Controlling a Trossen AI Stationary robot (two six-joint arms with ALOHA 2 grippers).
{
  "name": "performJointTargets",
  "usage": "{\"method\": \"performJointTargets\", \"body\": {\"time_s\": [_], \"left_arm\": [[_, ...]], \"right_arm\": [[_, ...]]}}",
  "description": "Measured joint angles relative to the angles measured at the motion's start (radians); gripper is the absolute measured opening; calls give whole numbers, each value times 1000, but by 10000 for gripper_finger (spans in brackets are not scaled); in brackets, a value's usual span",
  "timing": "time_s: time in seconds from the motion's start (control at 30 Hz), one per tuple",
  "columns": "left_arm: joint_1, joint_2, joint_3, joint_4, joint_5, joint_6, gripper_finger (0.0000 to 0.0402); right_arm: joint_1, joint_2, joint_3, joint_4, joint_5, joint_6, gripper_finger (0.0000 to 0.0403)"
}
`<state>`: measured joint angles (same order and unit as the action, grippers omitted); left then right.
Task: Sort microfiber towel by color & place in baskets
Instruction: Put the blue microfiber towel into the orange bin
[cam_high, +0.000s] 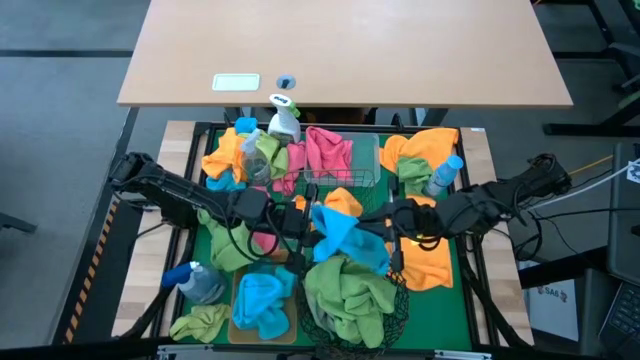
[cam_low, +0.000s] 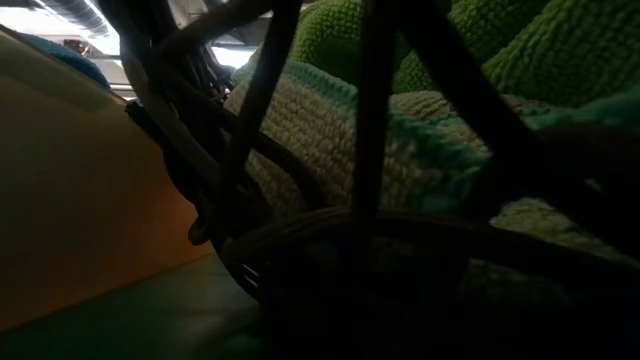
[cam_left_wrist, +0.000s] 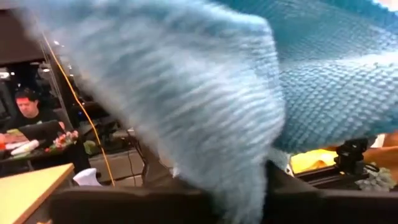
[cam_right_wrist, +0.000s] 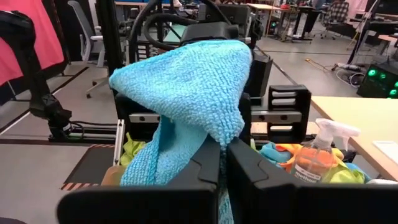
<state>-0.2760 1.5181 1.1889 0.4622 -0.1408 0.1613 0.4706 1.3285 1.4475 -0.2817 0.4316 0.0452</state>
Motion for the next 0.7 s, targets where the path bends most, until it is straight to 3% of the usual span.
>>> {"method": "performJointTargets", "body": {"time_s": [0.07,0.2,0.4,0.57,0.7], "left_arm": [[1,0,0,2,1,6,9],[0,-1,0,3,1,6,7],[-18,-51,15,-24,-1,6,3],[-76,-135,77,-158,-18,-19,2],[-143,-192,153,-311,-71,-25,1]], "right_arm": [[0,0,0,0,-16,0,10],[0,0,0,0,-43,2,32],[0,-7,0,-12,-27,2,131],[0,-62,0,-38,-22,2,196],[0,-105,0,-76,-21,3,218]]}}
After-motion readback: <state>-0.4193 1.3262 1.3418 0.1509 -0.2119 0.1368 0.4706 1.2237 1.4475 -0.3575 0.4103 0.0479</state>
